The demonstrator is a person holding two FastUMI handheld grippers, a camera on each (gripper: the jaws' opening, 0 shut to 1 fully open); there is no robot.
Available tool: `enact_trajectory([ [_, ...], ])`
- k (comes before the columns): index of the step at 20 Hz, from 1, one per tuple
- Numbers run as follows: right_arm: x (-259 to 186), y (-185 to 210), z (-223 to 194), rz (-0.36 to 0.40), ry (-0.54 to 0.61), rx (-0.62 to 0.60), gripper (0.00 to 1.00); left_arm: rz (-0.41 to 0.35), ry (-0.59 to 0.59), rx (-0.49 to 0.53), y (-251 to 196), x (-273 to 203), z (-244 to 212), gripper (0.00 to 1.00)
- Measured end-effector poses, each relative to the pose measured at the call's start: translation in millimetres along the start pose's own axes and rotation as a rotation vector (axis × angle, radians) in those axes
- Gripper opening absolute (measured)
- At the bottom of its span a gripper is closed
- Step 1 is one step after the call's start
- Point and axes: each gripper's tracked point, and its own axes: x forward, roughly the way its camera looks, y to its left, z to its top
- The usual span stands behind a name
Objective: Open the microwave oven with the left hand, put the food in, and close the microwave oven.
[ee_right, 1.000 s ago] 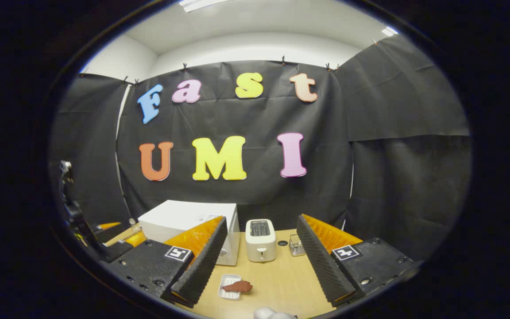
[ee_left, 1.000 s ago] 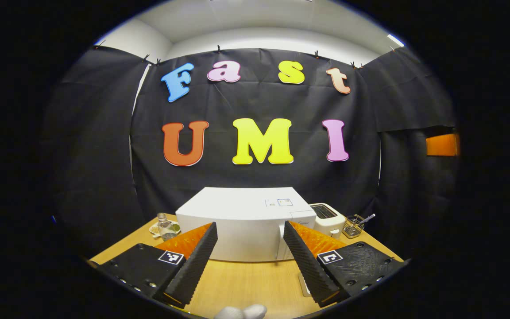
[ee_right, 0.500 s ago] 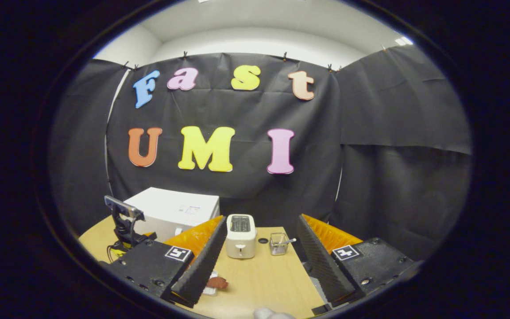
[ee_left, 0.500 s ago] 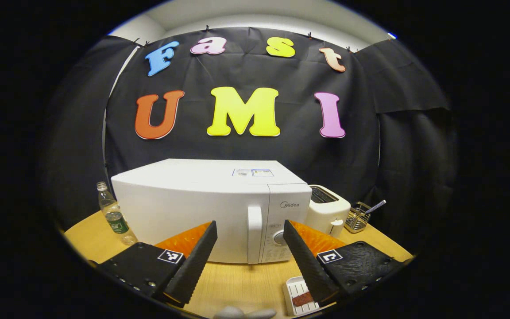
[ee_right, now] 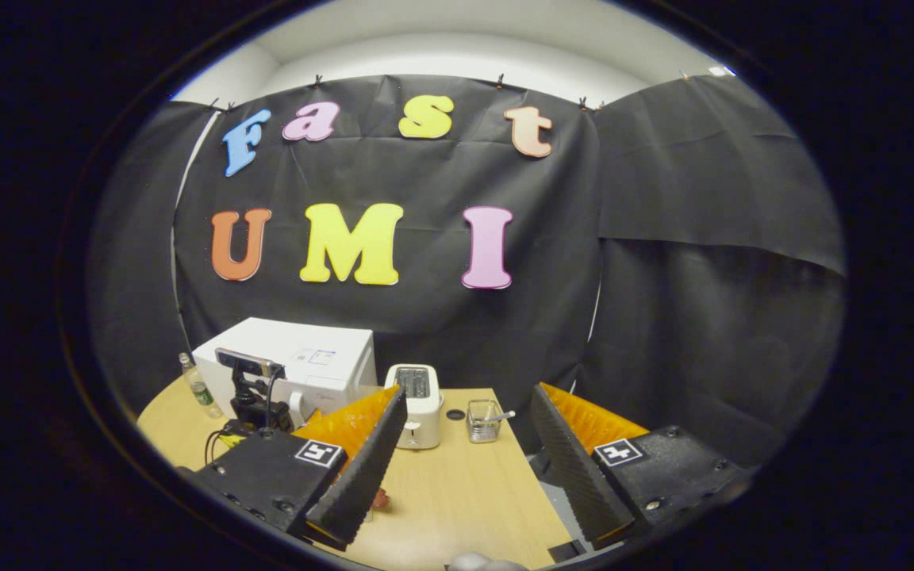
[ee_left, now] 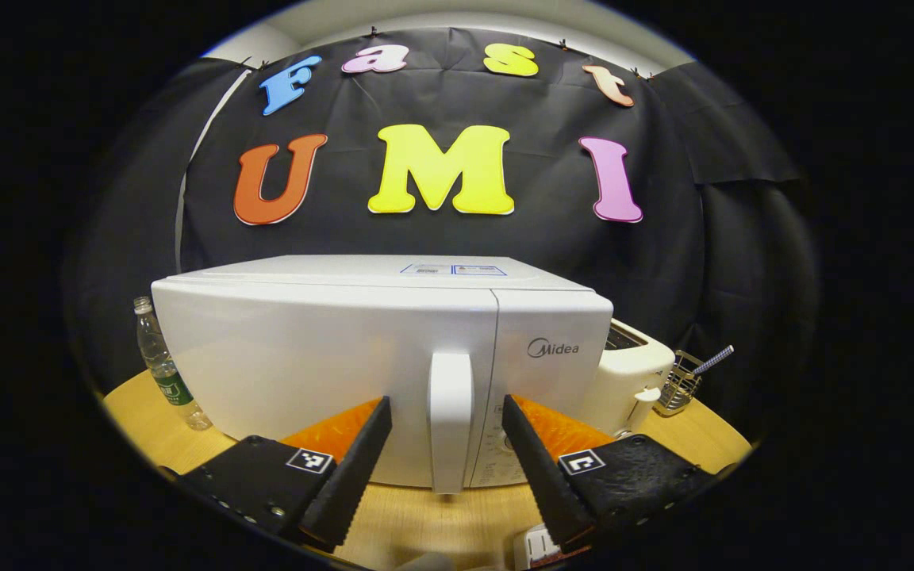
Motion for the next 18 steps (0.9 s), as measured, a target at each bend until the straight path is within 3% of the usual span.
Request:
enact_trajectory([
  [1, 0.4, -0.4, -0.2, -0.003, 0.001, 0.003, 1.00, 0.000, 0.001, -0.007, 1.3, 0.8, -0.7, 0.67],
  [2, 1.7, -0.7, -2.3, -0.003, 0.002, 0.001, 1.00, 0.010, -0.002, 0.003, 6.1, -0.8, 1.5, 0.68],
  [3, 2.3, -0.6, -2.6, -0.004, 0.004, -0.002, 1.00, -0.028, 0.015, -0.014, -1.5, 5.8, -6.5, 0.59],
  [4, 2.7, 0.5, -4.1, -0.001, 0.007, 0.001, 1.00, -0.040, 0.026, -0.029, -7.7, -3.1, -8.8, 0.29],
  [7, 1.8, 4.4, -5.9, 0.006, 0.009, -0.003, 1.00, -0.029, 0.031, 0.005, -1.1, -0.1, -9.0, 0.23],
  [8, 1.6, 4.0, -8.2, 0.007, 0.012, -0.011, 1.00, -0.028, 0.032, 0.015, -1.3, -1.4, -9.6, 0.17],
  [9, 1.2, 4.1, -8.6, 0.008, 0.015, -0.014, 1.00, -0.033, 0.029, 0.026, -2.7, -0.1, -10.2, 0.03],
  [10, 0.2, 3.8, -9.2, 0.010, 0.017, -0.012, 1.00, -0.040, 0.030, 0.035, -1.5, -1.3, -10.8, 0.12],
  [11, -0.6, 2.8, -8.1, 0.009, 0.016, -0.010, 1.00, -0.045, 0.034, 0.036, -1.5, -0.1, -10.0, 0.07],
  [18, -7.6, 5.9, -7.6, 0.024, 0.008, -0.018, 1.00, -0.101, 0.076, 0.053, -2.1, -8.8, -13.7, 0.07],
])
